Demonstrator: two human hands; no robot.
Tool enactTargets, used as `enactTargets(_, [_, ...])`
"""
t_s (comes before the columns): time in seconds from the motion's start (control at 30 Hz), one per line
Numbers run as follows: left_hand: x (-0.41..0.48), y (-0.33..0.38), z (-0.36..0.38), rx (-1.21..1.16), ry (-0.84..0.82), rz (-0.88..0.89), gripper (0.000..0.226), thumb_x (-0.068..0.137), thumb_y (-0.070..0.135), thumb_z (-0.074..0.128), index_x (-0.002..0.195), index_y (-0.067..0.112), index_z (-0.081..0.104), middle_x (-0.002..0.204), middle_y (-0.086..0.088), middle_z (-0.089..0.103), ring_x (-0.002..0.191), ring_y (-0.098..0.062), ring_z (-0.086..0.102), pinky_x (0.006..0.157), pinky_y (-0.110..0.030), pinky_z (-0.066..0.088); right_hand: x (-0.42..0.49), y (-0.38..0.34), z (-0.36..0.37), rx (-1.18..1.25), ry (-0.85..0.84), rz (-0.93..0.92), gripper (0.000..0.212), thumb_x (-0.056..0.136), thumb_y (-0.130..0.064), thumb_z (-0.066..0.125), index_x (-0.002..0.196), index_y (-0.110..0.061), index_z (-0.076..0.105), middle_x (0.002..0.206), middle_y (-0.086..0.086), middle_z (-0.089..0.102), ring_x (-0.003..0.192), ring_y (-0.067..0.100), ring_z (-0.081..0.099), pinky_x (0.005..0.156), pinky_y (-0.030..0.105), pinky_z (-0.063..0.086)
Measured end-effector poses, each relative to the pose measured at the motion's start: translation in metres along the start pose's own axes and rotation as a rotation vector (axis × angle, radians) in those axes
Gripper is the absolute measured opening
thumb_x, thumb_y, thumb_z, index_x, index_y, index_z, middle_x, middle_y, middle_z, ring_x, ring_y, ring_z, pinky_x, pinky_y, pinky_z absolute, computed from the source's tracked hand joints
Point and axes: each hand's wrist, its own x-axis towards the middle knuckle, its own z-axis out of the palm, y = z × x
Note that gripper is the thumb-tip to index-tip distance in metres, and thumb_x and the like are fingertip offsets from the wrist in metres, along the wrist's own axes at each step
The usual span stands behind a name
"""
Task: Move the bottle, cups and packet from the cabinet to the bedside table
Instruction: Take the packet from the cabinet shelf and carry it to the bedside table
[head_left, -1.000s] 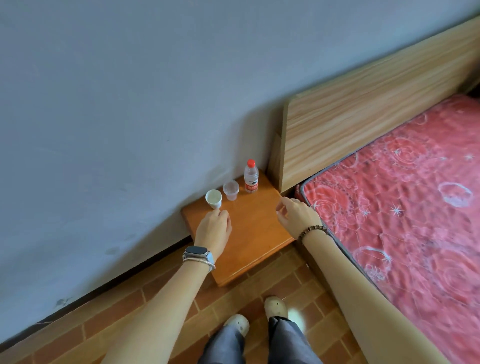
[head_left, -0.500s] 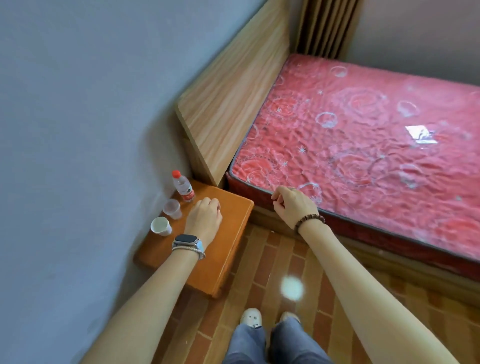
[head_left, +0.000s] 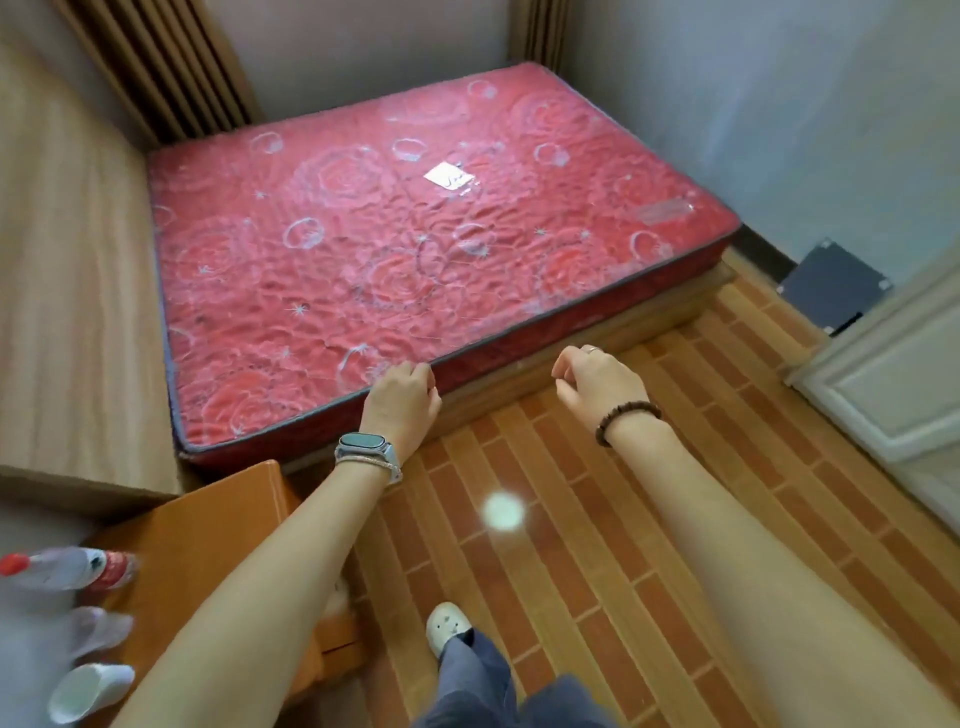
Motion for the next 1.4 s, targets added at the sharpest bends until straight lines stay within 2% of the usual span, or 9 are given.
enactTargets(0.2, [-0.002,0.116,0.032,0.013,-0.076,0.236,0.011,0.087,0.01,0.054,0.089,0.002,0.061,0.084,-0.017,0.06,0.08,-0.037,0.056,0.072,-0.046,0.048,-0.089,0.097,-0.024,0.026,0.076,0.219,0.013,0.096,-0.024,0.052,0.105,-0.02,0.06,0.102,-0.001,0.062,0.092,0.018,0.061,0.073,0.032,0.052])
enactTargets(0.33, [-0.017,0.197,0.051,0.007,-0.09,0.38,0.01,0.085,0.01,0.055,0.087,0.001,0.059,0.083,-0.018,0.058,0.078,-0.038,0.055,0.067,-0.044,0.044,-0.157,0.158,-0.039,0.03,0.102,0.356,0.013,0.096,-0.026,0.052,0.103,-0.021,0.061,0.102,-0.001,0.062,0.093,0.018,0.061,0.076,0.033,0.053])
enactTargets(0.43, [-0.03,0.257,0.067,-0.019,-0.122,0.477,0.012,0.085,0.01,0.054,0.089,0.001,0.06,0.085,-0.016,0.058,0.079,-0.037,0.055,0.067,-0.043,0.046,-0.213,0.202,-0.05,0.053,0.14,0.485,0.011,0.095,-0.025,0.053,0.1,-0.022,0.062,0.101,0.0,0.062,0.092,0.019,0.06,0.076,0.034,0.053])
enactTargets(0.57, [-0.052,0.339,0.09,-0.033,-0.176,0.682,0.011,0.086,0.009,0.053,0.086,0.001,0.059,0.083,-0.017,0.057,0.077,-0.038,0.055,0.064,-0.042,0.043,-0.293,0.248,-0.064,0.078,0.219,0.683,0.009,0.094,-0.024,0.054,0.098,-0.023,0.062,0.099,-0.001,0.06,0.088,0.021,0.062,0.075,0.038,0.055])
enactTargets(0.83, [-0.106,0.506,0.132,-0.141,-0.295,1.082,0.014,0.088,0.011,0.051,0.093,0.004,0.061,0.092,-0.014,0.06,0.082,-0.033,0.055,0.068,-0.039,0.045,-0.433,0.314,-0.077,0.078,0.331,1.078,0.01,0.095,-0.024,0.054,0.1,-0.023,0.064,0.102,-0.004,0.062,0.089,0.016,0.06,0.066,0.028,0.047])
enactTargets(1.03, [-0.125,0.603,0.161,-0.219,-0.355,1.33,0.014,0.086,0.011,0.054,0.095,0.005,0.063,0.094,-0.012,0.063,0.083,-0.031,0.057,0.069,-0.039,0.047,-0.477,0.349,-0.09,0.093,0.4,1.27,0.01,0.095,-0.023,0.053,0.1,-0.023,0.063,0.105,-0.004,0.061,0.091,0.019,0.06,0.064,0.027,0.039])
enactTargets(1.23, [-0.125,0.686,0.177,-0.222,-0.403,1.484,0.017,0.089,0.014,0.052,0.101,0.007,0.06,0.098,-0.012,0.061,0.086,-0.031,0.057,0.073,-0.043,0.05,-0.496,0.385,-0.112,0.107,0.476,1.404,0.012,0.095,-0.024,0.054,0.103,-0.022,0.063,0.108,-0.002,0.064,0.092,0.018,0.061,0.073,0.032,0.053])
enactTargets(1.4, [-0.133,0.735,0.187,-0.228,-0.415,1.613,0.017,0.089,0.013,0.051,0.102,0.007,0.06,0.097,-0.011,0.06,0.088,-0.03,0.055,0.074,-0.041,0.048,-0.51,0.404,-0.124,0.114,0.536,1.495,0.013,0.096,-0.026,0.054,0.105,-0.023,0.062,0.107,-0.003,0.063,0.092,0.017,0.061,0.071,0.031,0.052])
